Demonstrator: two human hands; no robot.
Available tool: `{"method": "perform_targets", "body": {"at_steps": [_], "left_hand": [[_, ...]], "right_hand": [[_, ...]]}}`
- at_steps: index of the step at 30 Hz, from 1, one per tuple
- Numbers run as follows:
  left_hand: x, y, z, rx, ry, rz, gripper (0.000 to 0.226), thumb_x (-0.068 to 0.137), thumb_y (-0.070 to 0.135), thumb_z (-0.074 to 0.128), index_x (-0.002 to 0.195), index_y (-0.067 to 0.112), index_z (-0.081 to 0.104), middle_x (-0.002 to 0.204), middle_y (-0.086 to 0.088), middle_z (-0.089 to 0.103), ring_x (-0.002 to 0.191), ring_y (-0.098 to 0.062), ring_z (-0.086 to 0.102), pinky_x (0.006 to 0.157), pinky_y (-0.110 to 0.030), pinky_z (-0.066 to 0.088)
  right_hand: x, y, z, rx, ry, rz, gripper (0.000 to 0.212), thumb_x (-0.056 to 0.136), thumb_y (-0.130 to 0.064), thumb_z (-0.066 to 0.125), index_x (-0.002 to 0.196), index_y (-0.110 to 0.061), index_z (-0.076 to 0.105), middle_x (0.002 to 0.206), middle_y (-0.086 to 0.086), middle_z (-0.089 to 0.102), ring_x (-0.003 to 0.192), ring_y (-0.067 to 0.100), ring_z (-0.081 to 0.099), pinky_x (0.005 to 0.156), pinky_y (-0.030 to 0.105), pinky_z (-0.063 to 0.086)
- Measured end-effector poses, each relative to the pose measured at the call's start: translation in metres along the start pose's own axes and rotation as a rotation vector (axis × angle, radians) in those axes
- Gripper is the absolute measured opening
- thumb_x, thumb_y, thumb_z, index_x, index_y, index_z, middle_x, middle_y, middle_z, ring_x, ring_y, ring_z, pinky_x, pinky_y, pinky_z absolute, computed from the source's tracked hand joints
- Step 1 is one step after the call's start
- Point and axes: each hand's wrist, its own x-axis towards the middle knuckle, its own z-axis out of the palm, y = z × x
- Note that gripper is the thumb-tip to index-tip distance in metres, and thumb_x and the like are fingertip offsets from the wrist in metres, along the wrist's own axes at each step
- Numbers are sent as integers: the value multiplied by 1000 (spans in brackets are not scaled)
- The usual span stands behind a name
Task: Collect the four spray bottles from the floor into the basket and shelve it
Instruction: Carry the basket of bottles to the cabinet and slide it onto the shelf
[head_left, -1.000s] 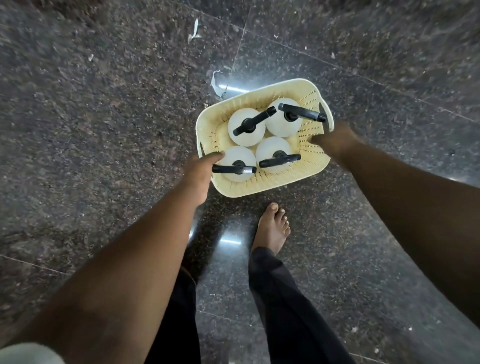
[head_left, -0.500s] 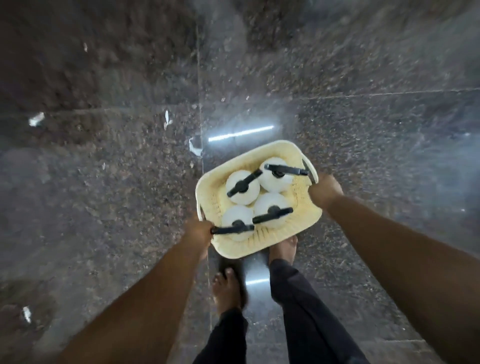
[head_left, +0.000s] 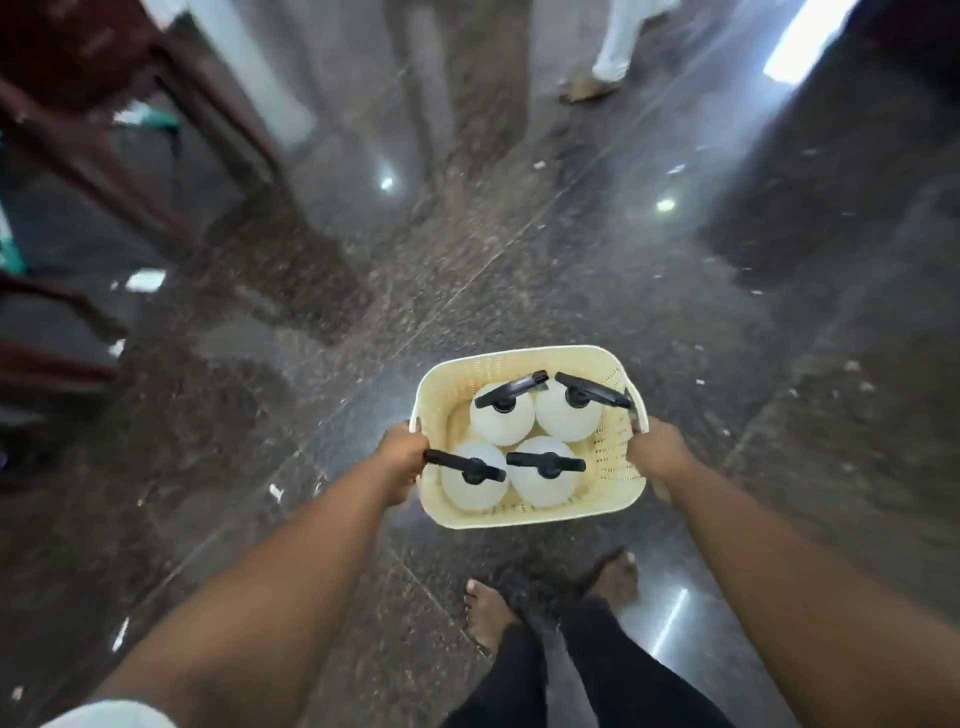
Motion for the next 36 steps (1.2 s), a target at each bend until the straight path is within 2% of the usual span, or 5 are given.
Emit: {"method": "perform_targets", "body": {"at_steps": [4, 10, 20, 24, 36], "left_hand": [[-72, 52, 68, 148, -119, 118, 32, 86, -11, 34, 59, 4, 43, 57, -10, 36, 50, -20, 33, 47, -28, 25], [-180, 79, 224, 329, -370, 254, 25, 86, -6, 43, 68, -7, 60, 68, -28, 58, 63, -32, 55, 55, -33, 48], [-372, 53, 523, 688, -584, 452, 18, 62, -11, 40, 58, 1, 53, 62, -15, 45, 61, -23, 37, 57, -34, 26], [-437, 49, 626, 737, -663, 489, 20, 58, -17, 38, 61, -2, 51, 71, -16, 45, 69, -25, 38, 53, -29, 24], [-498, 108, 885, 776, -715, 565, 33, 71, -21, 27, 60, 1, 49, 57, -13, 43, 51, -23, 38, 52, -27, 31]], "right_hand": [[-52, 50, -103, 222, 86, 43, 32, 84, 12, 38, 93, -8, 62, 85, 14, 64, 80, 30, 60, 66, 37, 49], [-86, 198, -254, 476, 220, 117, 37, 70, 8, 43, 94, 0, 69, 95, 23, 72, 90, 36, 69, 79, 51, 58], [-196, 416, -496, 770, 452, 252, 27, 79, 10, 39, 80, 0, 64, 70, 16, 65, 63, 25, 61, 46, 20, 41], [-210, 486, -574, 853, 554, 326, 34, 68, 11, 44, 93, 3, 66, 92, 28, 69, 88, 38, 67, 65, 34, 48], [-134, 542, -763, 901, 665, 473, 24, 87, 14, 42, 72, 4, 58, 74, 19, 61, 67, 26, 54, 79, 42, 48]]}}
